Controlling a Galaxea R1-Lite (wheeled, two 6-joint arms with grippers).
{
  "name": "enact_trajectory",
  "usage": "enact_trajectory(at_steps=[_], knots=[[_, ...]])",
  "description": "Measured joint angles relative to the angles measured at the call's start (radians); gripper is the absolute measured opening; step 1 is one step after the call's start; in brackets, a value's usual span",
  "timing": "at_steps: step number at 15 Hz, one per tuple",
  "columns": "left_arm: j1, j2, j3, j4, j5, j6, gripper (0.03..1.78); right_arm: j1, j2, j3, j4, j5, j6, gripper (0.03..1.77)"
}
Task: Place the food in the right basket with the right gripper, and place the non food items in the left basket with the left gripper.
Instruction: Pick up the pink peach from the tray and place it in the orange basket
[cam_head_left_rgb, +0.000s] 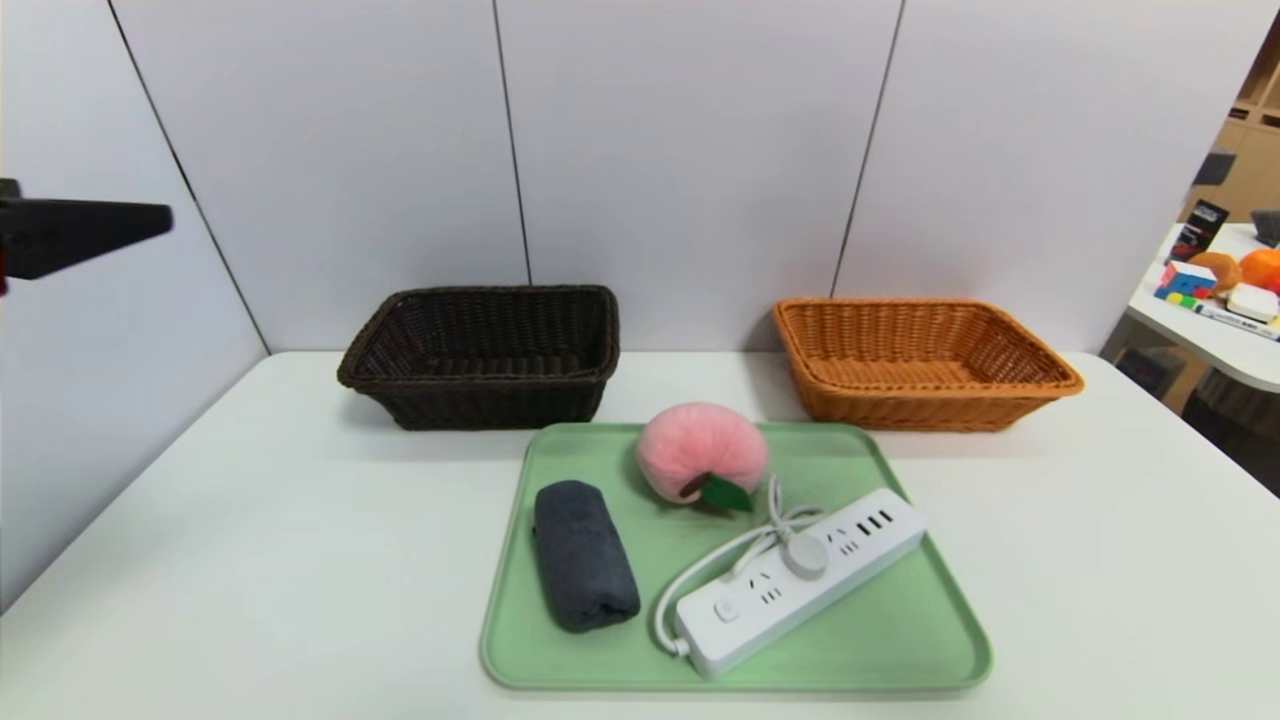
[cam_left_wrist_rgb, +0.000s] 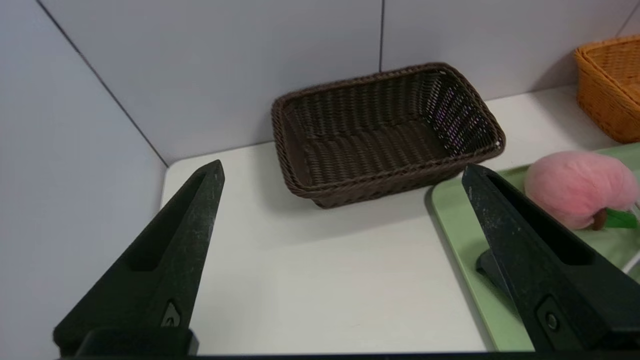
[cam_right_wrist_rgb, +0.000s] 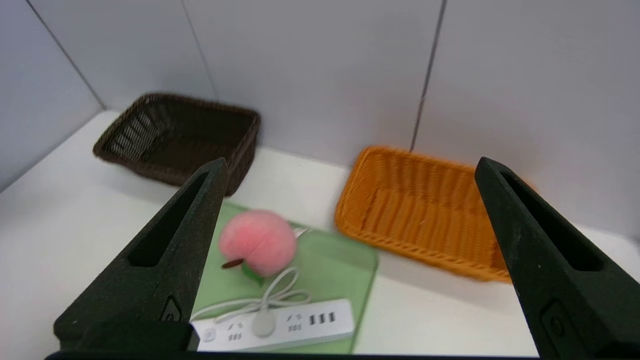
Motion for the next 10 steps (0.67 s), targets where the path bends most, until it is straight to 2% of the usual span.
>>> enact_trajectory(at_steps=[2, 4, 6, 8, 10], knots=[[-0.062, 0.061, -0.006, 0.003, 0.048, -0.017, 1.69, 0.105, 0.141, -0.092, 0.074, -0.066, 0.082, 1.70], [-0.136, 0.109, -0.007, 0.002, 0.107, -0.047, 1.69, 0.197, 0.256, -0.145, 0.091, -0.133, 0.176, 1.70], [-0.210, 0.147, -0.001, 0.002, 0.169, -0.080, 1.69, 0.254, 0.340, -0.163, 0.106, -0.161, 0.236, 1.70], [-0.236, 0.170, 0.014, -0.003, 0.180, -0.101, 1.69, 0.298, 0.400, -0.169, 0.156, -0.173, 0.277, 1.70], [-0.241, 0.179, 0.035, -0.006, 0.179, -0.111, 1.69, 0.328, 0.445, -0.184, 0.189, -0.175, 0.360, 1.70]])
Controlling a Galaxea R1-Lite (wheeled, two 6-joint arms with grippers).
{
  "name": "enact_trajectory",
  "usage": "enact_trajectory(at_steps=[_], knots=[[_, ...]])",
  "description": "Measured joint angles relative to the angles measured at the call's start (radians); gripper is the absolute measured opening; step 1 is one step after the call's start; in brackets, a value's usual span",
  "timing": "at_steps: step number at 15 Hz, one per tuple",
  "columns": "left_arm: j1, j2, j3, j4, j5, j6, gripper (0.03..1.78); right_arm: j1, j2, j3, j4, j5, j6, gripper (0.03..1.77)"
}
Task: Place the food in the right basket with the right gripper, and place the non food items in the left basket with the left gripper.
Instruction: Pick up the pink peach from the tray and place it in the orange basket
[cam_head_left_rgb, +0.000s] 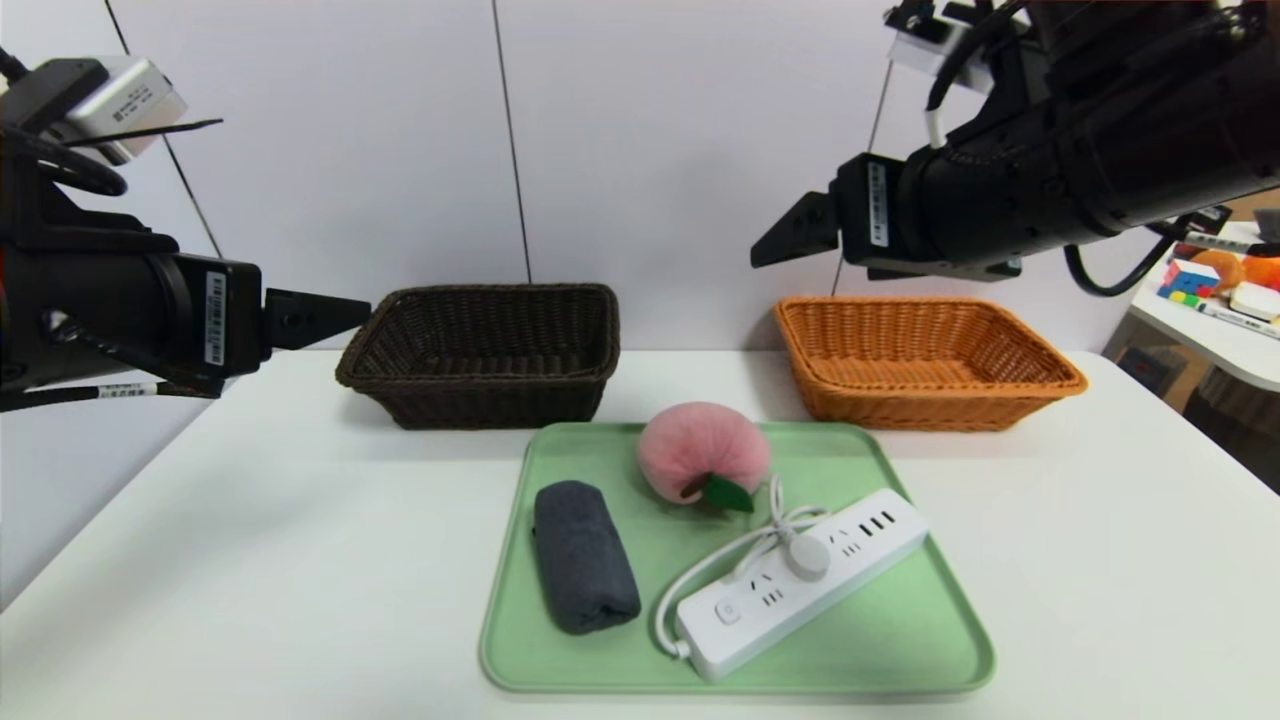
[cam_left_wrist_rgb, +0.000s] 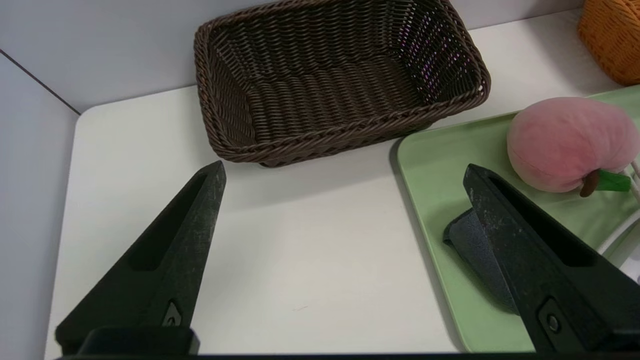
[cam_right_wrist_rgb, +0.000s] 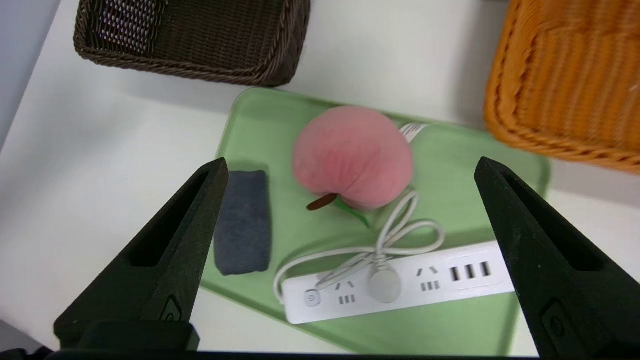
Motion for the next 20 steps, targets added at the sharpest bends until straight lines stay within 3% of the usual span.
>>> enact_trajectory(at_steps=[4, 7, 10, 15, 17, 20], knots=[[-0.008, 0.005, 0.014, 0.000, -0.002, -0.052, 1.69, 0.063, 0.073, -0.019, 0.089, 0.000, 0.206, 1.70], [-0.054, 0.013, 0.033, -0.002, -0.001, -0.089, 1.69, 0.087, 0.104, -0.021, 0.115, 0.000, 0.244, 1.70], [-0.074, 0.023, 0.070, -0.015, 0.000, -0.095, 1.69, 0.094, 0.137, -0.025, 0.115, 0.001, 0.349, 1.70], [-0.081, 0.041, 0.151, -0.135, -0.001, -0.093, 1.69, 0.067, 0.221, -0.026, 0.134, 0.020, 0.608, 1.70], [-0.081, 0.047, 0.179, -0.158, -0.001, -0.093, 1.69, 0.036, 0.259, -0.027, 0.140, 0.053, 0.717, 1.70], [-0.087, 0.050, 0.216, -0.194, -0.002, -0.092, 1.69, -0.007, 0.297, -0.034, 0.147, 0.148, 0.853, 1.70]])
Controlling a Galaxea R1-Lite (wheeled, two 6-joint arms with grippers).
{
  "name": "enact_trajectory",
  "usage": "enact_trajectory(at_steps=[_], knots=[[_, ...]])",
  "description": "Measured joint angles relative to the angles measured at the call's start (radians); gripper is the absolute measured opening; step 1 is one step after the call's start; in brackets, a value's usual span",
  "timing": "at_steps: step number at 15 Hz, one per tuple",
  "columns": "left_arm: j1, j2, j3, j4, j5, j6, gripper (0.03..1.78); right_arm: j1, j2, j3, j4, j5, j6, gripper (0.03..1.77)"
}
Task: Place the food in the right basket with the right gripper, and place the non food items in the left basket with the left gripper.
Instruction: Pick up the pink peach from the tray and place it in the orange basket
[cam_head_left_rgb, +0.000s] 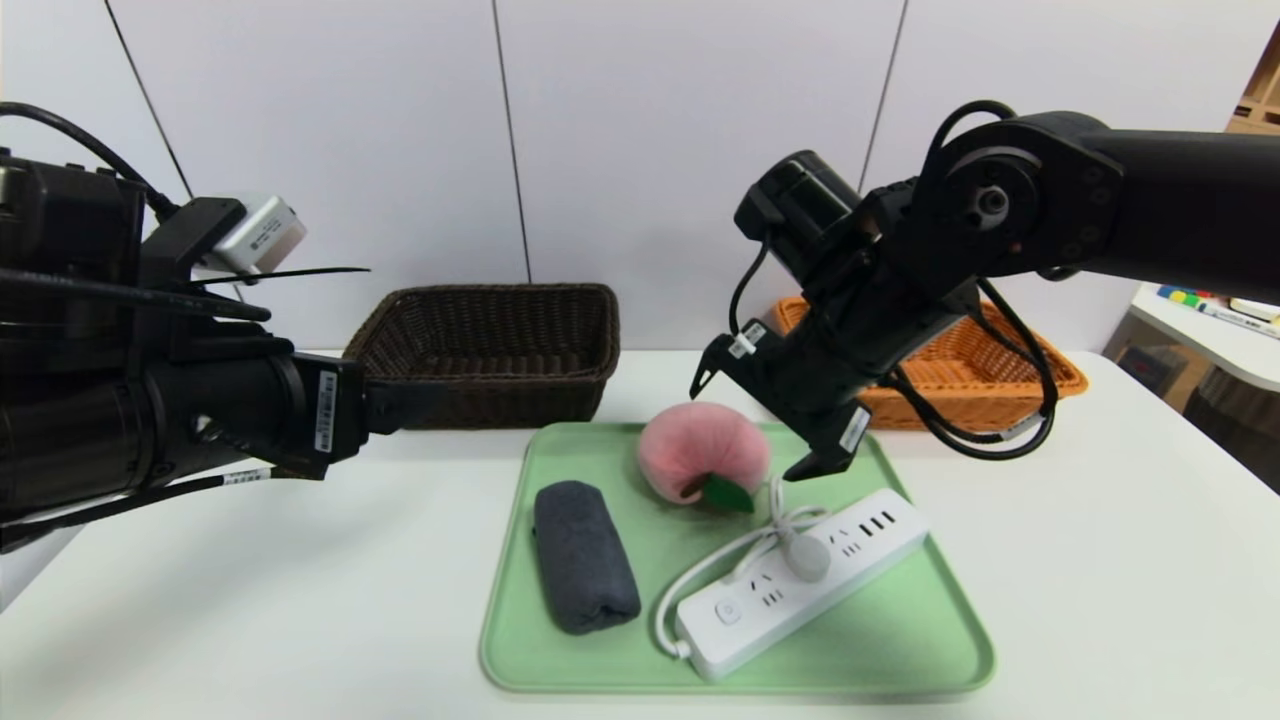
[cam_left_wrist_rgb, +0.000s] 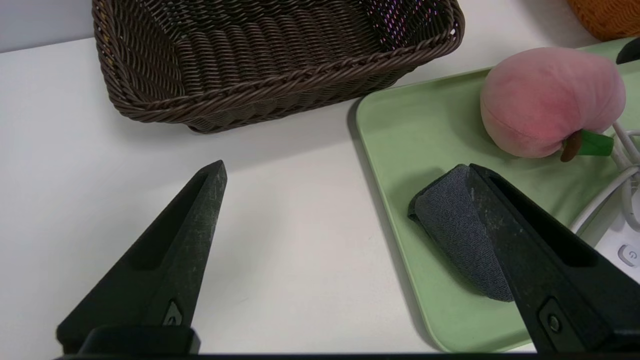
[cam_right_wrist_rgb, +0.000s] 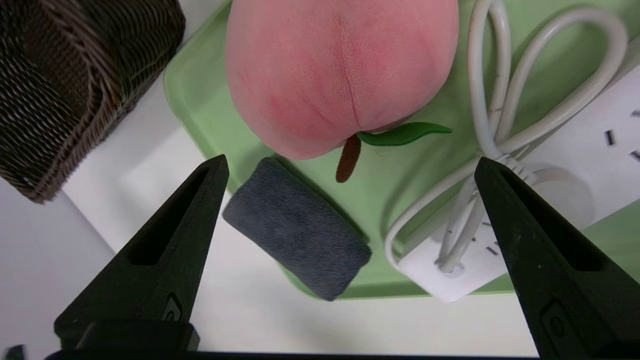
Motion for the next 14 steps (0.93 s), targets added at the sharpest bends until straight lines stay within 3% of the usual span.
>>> enact_trajectory(at_steps=[6, 14], knots=[[-0.026, 0.001, 0.057, -0.041, -0.001, -0.004, 1.69, -0.043, 0.012, -0.003, -0.144, 0.209, 0.247, 1.70], [-0.029, -0.001, 0.061, -0.041, 0.000, -0.004, 1.69, -0.051, 0.063, -0.002, -0.159, 0.232, 0.383, 1.70]])
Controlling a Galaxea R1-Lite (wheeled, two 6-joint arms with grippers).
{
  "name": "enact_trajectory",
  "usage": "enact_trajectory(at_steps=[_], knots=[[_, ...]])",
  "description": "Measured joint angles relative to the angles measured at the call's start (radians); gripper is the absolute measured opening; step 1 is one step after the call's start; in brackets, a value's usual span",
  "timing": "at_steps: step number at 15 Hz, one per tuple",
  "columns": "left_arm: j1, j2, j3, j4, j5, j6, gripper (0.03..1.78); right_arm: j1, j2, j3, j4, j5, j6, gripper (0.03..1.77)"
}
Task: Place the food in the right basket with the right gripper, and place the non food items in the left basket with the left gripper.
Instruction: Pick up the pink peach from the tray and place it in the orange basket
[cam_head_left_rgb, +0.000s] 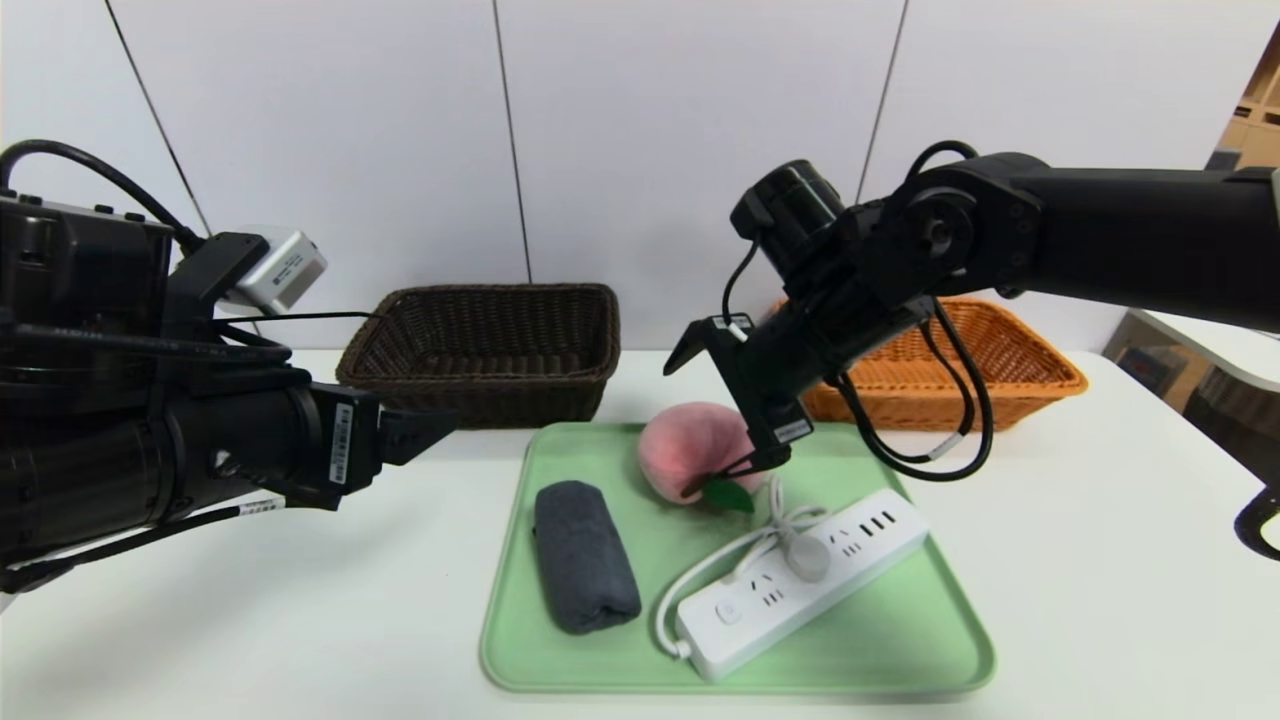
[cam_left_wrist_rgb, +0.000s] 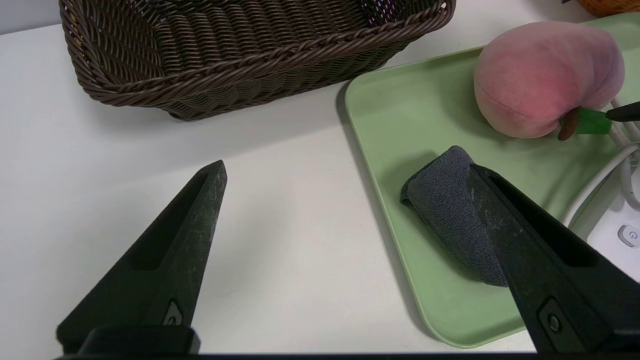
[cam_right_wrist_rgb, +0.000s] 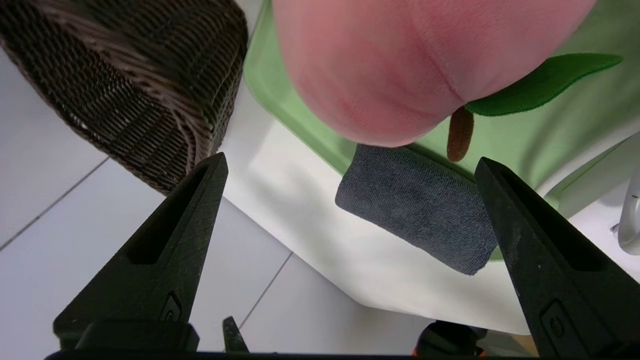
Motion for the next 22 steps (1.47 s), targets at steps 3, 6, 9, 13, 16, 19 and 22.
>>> enact_trajectory(at_steps=[3, 6, 9, 13, 16, 19, 22], knots=[[0.000, -0.001, 0.002, 0.000, 0.000, 0.000, 1.69, -0.014, 0.015, 0.000, -0.002, 0.044, 0.056, 1.70], [0.000, -0.003, 0.006, 0.001, 0.000, 0.000, 1.69, -0.025, 0.030, 0.000, -0.008, 0.062, 0.096, 1.70], [0.000, -0.003, 0.006, 0.001, 0.000, 0.003, 1.69, -0.031, 0.041, 0.000, -0.011, 0.107, 0.124, 1.70], [0.000, -0.002, 0.002, 0.001, 0.000, 0.008, 1.69, -0.040, 0.059, 0.000, -0.010, 0.130, 0.147, 1.70], [0.000, -0.001, -0.001, 0.001, 0.000, 0.010, 1.69, -0.048, 0.072, 0.000, -0.011, 0.137, 0.157, 1.70], [0.000, -0.001, -0.002, 0.000, 0.000, 0.008, 1.69, -0.058, 0.087, 0.000, -0.019, 0.137, 0.164, 1.70], [0.000, -0.001, -0.003, 0.000, 0.000, 0.009, 1.69, -0.060, 0.102, 0.000, -0.020, 0.136, 0.165, 1.70]])
